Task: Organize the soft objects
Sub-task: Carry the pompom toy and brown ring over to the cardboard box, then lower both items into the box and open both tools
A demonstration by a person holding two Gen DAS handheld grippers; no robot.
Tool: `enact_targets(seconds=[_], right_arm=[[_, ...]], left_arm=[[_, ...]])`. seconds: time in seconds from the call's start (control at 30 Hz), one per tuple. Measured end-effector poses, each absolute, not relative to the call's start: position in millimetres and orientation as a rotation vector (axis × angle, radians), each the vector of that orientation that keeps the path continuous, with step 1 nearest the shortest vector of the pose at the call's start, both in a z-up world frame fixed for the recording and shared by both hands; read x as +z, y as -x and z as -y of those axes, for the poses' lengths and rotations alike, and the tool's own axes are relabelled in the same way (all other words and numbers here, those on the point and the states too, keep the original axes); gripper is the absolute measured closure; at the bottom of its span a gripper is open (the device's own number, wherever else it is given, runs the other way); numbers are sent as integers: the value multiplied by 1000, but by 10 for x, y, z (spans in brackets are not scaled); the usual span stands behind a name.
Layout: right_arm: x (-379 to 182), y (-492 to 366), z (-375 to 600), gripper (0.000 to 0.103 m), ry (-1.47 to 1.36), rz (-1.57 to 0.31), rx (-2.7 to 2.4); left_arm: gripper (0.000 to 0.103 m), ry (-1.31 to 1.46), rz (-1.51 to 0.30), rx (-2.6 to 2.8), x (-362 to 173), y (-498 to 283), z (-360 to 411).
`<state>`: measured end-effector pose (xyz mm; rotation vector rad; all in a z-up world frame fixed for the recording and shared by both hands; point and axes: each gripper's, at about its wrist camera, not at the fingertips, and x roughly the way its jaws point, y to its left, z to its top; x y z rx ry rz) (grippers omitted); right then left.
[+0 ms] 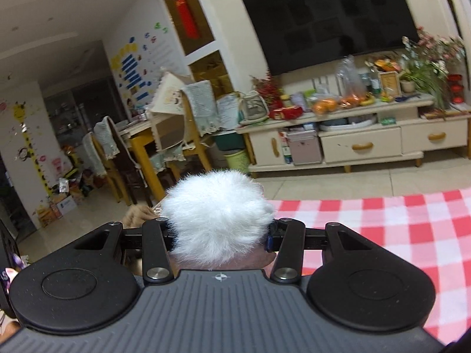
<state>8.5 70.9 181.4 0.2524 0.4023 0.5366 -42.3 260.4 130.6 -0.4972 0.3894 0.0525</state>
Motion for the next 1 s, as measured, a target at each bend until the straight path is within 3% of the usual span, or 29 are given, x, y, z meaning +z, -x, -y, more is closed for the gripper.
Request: enact_targets(seconds=[0.77, 0.93, 1.0], right_arm=[[1613, -297, -1181, 43, -312, -572, 634], [1617, -261, -1194, 25, -316, -584, 622], [1649, -218, -1156, 21, -319, -566, 609]], left_arm=[[59, 454, -536, 132, 1084, 321, -2754], [49, 438, -556, 142, 1081, 316, -2746], [37, 432, -554, 150, 1087, 326, -2752]])
